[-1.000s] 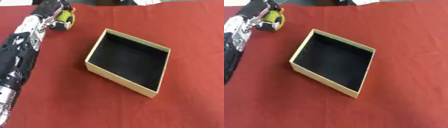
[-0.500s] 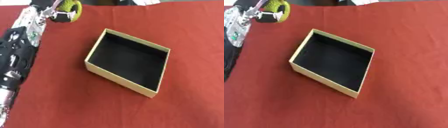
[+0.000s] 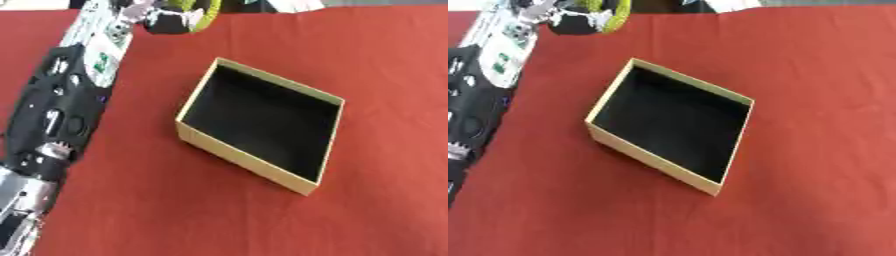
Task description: Pick up objects on the table and place them in the box.
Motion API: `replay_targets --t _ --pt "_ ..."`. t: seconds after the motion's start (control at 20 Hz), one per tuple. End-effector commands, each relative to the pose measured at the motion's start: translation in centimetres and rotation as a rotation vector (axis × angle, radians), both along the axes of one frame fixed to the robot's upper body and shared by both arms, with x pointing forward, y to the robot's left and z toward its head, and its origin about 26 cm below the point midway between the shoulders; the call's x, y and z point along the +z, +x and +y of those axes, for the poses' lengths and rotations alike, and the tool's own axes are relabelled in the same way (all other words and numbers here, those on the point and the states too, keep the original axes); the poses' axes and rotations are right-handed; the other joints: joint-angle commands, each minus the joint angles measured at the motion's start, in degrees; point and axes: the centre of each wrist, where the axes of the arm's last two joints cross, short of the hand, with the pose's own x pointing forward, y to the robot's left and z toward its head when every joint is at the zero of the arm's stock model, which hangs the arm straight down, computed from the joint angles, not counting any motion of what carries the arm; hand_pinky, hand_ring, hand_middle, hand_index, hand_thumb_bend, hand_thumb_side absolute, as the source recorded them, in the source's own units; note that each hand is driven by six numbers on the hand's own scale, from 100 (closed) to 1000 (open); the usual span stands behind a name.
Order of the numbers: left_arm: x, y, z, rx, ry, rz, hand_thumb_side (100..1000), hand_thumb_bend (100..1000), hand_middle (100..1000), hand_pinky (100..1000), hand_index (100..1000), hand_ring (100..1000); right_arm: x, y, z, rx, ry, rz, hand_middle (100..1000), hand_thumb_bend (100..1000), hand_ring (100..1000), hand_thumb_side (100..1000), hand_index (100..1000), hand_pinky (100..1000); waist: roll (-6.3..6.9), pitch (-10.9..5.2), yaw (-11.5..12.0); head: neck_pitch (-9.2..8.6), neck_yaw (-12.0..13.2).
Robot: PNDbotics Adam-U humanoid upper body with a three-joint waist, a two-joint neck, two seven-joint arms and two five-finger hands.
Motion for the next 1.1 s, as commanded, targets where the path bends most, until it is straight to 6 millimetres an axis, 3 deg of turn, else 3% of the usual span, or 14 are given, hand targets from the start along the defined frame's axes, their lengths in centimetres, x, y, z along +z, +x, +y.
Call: replay_targets --t 0.05,0.5,1.1 --pt "0.5 -1.0 -1.8 -0.075 0.042 -0.018 100 100 510 529 677 565 1.1 -0.6 -0.2 -0.009 -0.007 -0.049 609 126 712 547 771 773 -0.23 -1.73 -0.06 0.31 -0.07" --pt "-3.3 -1.5 -4.5 -0.187 0.202 0.063 100 100 516 533 678 567 1.0 -0.6 -0.5 -0.030 -0.005 -0.051 608 127 712 547 771 772 0.08 -1.53 0.14 0.68 -1.47" --pt "-7.8 -0.6 -5.6 -0.205 0.344 0.153 100 100 531 536 682 579 0.9 -0.6 -0.6 -0.034 -0.007 -0.047 608 126 712 548 770 771 0.23 -1.41 0.45 1.27 -2.24"
